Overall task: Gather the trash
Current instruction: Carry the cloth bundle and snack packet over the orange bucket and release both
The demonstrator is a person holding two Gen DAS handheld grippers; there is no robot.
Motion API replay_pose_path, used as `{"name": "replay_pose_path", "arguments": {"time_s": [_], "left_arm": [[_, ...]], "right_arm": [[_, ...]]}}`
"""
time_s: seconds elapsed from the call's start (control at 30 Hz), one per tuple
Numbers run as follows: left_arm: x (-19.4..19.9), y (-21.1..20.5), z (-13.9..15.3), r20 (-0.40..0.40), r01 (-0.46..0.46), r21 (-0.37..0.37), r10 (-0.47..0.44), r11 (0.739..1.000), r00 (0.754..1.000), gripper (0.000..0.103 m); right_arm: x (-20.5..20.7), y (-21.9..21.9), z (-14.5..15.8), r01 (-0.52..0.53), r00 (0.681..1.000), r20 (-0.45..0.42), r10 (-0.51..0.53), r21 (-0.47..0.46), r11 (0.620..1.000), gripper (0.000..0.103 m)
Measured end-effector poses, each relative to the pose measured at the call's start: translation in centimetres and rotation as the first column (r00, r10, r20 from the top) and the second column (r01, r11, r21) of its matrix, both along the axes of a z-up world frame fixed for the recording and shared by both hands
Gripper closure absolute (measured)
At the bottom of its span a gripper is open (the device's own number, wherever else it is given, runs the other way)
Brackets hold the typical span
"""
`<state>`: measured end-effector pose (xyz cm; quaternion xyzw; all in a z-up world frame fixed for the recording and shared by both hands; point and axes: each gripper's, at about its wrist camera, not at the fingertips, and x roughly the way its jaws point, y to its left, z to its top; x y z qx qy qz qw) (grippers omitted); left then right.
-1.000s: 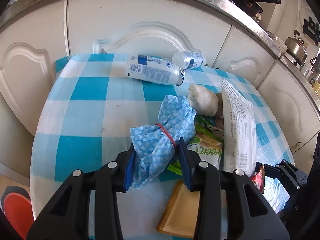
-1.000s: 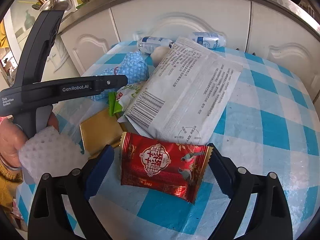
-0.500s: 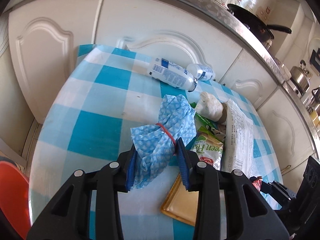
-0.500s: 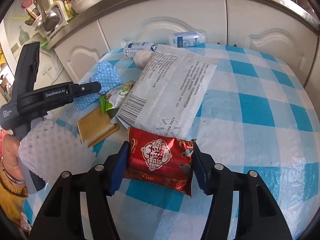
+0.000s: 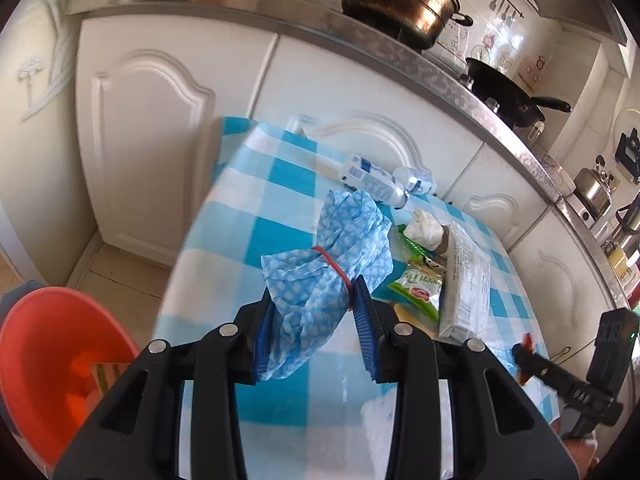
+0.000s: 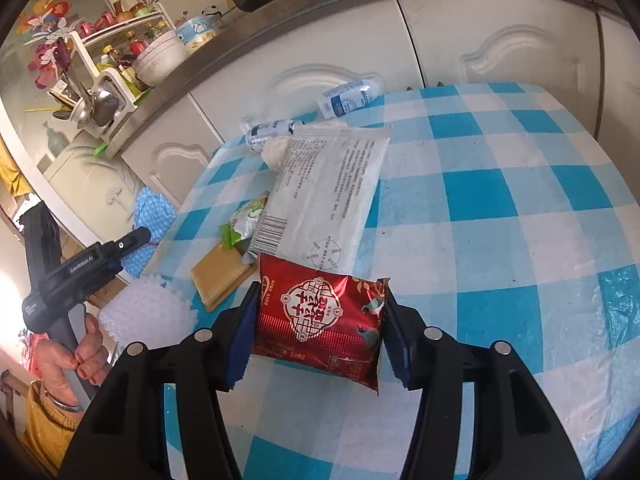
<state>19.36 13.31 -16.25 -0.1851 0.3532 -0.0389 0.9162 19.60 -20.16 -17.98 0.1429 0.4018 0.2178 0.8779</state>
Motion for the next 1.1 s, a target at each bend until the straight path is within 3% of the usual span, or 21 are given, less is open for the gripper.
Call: {"name": "replay_pose_path", "arguments": {"time_s": [0.17,0.37,0.67,0.93,1.1], "left_arm": [[-3.7,2.8,0.9,0.034,-0.060,0.002,0.060,0.998,0.998,0.066],[-7.9,7.0,1.4,0.049,-0.147,-0.009,0.147,0.989,0.988,0.065],[-14.0,14.7,0.4,0.029,-0.319,-0.008,0.319,0.948,0.947,0.065],[-17.3,19.7,-1.6,-0.012,-0.423,-0.039,0.423,0.905,0.906,0.065],[-17.8,20.9,-2.4,-0.031,-0.439,-0.042,0.438,0.898,0.899,0.065]], "right_arm": [[-1.0,1.2,2.8,-0.036,0.998,0.043,0.035,0.022,0.999,0.047],[-2.7,5.7,6.5,-0.137,0.985,0.105,0.136,0.009,0.990,0.047],[-5.0,17.2,10.6,-0.363,0.918,0.160,0.364,-0.038,0.931,0.047],[-6.8,28.3,9.4,-0.532,0.830,0.125,0.544,-0.119,0.838,0.046],[-7.2,32.6,6.8,-0.586,0.797,0.068,0.601,-0.156,0.795,0.046]]}}
